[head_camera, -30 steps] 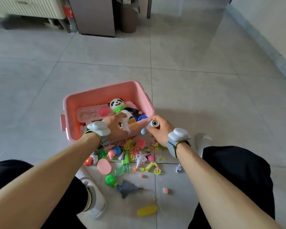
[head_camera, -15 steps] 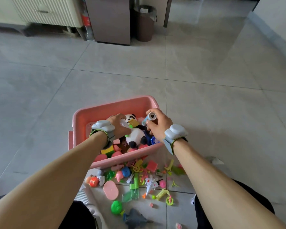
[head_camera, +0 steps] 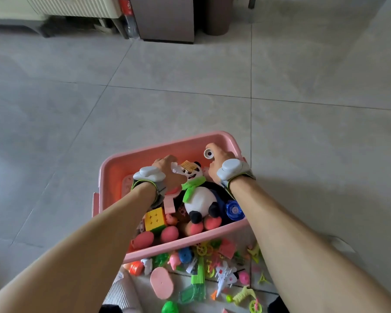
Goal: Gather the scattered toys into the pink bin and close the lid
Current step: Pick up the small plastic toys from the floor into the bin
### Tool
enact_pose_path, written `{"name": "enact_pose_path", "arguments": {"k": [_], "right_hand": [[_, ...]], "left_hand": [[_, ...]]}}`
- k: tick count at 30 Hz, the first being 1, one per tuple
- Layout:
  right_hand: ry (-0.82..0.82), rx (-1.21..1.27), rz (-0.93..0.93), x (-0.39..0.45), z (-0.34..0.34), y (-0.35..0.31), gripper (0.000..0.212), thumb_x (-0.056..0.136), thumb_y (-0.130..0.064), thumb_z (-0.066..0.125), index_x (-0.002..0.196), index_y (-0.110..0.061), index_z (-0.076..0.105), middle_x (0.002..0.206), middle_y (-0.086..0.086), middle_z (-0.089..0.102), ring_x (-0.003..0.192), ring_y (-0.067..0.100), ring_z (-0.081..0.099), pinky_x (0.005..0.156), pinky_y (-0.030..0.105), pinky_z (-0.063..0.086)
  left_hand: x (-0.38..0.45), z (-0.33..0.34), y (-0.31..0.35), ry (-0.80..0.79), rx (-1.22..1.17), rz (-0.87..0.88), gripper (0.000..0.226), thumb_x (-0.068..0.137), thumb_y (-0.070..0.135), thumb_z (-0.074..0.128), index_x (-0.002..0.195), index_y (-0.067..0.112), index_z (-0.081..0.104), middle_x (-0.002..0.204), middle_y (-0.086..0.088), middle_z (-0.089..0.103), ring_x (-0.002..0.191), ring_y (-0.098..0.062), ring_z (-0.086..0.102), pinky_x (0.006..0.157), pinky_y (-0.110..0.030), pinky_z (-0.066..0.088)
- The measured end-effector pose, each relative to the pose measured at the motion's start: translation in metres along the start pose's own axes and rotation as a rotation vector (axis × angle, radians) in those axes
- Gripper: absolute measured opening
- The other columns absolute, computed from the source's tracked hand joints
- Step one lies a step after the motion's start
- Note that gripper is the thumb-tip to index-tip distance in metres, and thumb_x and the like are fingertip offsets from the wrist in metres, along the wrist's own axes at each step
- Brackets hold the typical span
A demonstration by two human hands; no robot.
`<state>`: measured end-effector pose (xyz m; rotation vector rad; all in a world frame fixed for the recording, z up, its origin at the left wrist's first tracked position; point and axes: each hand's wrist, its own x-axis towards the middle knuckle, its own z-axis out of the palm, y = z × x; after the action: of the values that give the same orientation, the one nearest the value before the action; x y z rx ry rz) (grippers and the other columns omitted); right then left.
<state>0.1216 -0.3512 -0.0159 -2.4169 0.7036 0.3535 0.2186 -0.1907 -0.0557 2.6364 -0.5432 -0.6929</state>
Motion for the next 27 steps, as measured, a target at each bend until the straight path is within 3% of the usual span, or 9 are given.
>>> {"name": "enact_pose_path", "arguments": {"k": [3, 5, 10, 14, 18, 22, 27], "right_hand": [[-0.167, 0.069, 0.003, 0.021, 0.013, -0.001, 0.084, 0.086, -0.007, 0.051, 0.153, -0.032, 0.007, 0.140, 0.005, 0.048, 0.126, 0.030, 0.048, 0.107, 0.046, 0.038], [-0.170, 0.105, 0.017, 0.026, 0.020, 0.001, 0.083, 0.085, -0.005, 0.049, 0.153, -0.029, 0.008, 0.148, 0.005, 0.040, 0.133, 0.030, 0.042, 0.111, 0.046, 0.035], [-0.121, 0.086, 0.057, 0.022, 0.034, 0.012, 0.058, 0.086, -0.008, 0.048, 0.142, -0.023, 0.039, 0.131, 0.003, 0.056, 0.115, 0.029, 0.055, 0.098, 0.035, 0.046], [-0.120, 0.068, 0.064, 0.015, 0.038, 0.018, 0.047, 0.085, -0.011, 0.049, 0.130, -0.022, 0.051, 0.114, 0.002, 0.059, 0.093, 0.024, 0.052, 0.078, 0.028, 0.043], [-0.111, 0.120, 0.062, 0.019, 0.046, 0.015, 0.048, 0.083, -0.011, 0.049, 0.129, -0.023, 0.051, 0.124, 0.002, 0.061, 0.108, 0.028, 0.059, 0.095, 0.039, 0.049], [-0.134, 0.119, 0.070, 0.034, 0.057, 0.013, 0.057, 0.084, -0.009, 0.048, 0.141, -0.016, 0.041, 0.135, 0.006, 0.055, 0.121, 0.029, 0.054, 0.101, 0.043, 0.046], [-0.080, 0.089, 0.071, 0.054, 0.072, 0.009, 0.059, 0.087, -0.011, 0.047, 0.145, -0.017, 0.034, 0.140, 0.009, 0.049, 0.127, 0.033, 0.048, 0.104, 0.041, 0.042]], "left_hand": [[0.007, 0.005, -0.009, -0.015, -0.010, -0.027, 0.064, 0.070, 0.041, 0.071, 0.130, 0.032, 0.049, 0.111, -0.002, 0.058, 0.085, -0.023, 0.059, 0.064, -0.030, 0.048], [0.007, 0.006, -0.014, -0.024, -0.012, -0.048, 0.065, 0.066, 0.046, 0.067, 0.127, 0.034, 0.049, 0.107, 0.000, 0.058, 0.083, -0.022, 0.060, 0.062, -0.030, 0.049], [0.003, 0.007, -0.017, -0.036, -0.017, -0.086, 0.070, 0.051, 0.057, 0.057, 0.118, 0.037, 0.051, 0.099, 0.005, 0.059, 0.080, -0.020, 0.061, 0.063, -0.031, 0.053], [0.001, 0.008, -0.007, -0.032, -0.048, -0.064, 0.064, 0.062, 0.047, 0.065, 0.123, 0.035, 0.051, 0.106, 0.001, 0.058, 0.084, -0.022, 0.059, 0.061, -0.029, 0.046], [0.002, 0.012, 0.002, -0.042, -0.011, -0.018, 0.075, 0.062, 0.046, 0.067, 0.133, 0.037, 0.045, 0.112, -0.001, 0.050, 0.092, -0.026, 0.057, 0.076, -0.037, 0.053], [0.009, 0.017, 0.002, -0.186, 0.126, 0.012, 0.095, 0.057, 0.047, 0.064, 0.145, 0.039, 0.029, 0.133, -0.006, 0.042, 0.108, -0.032, 0.054, 0.081, -0.038, 0.052], [0.022, 0.023, -0.001, -0.237, 0.229, 0.005, 0.082, 0.077, 0.033, 0.065, 0.149, 0.027, 0.026, 0.136, -0.011, 0.044, 0.116, -0.029, 0.052, 0.082, -0.033, 0.046]]}}
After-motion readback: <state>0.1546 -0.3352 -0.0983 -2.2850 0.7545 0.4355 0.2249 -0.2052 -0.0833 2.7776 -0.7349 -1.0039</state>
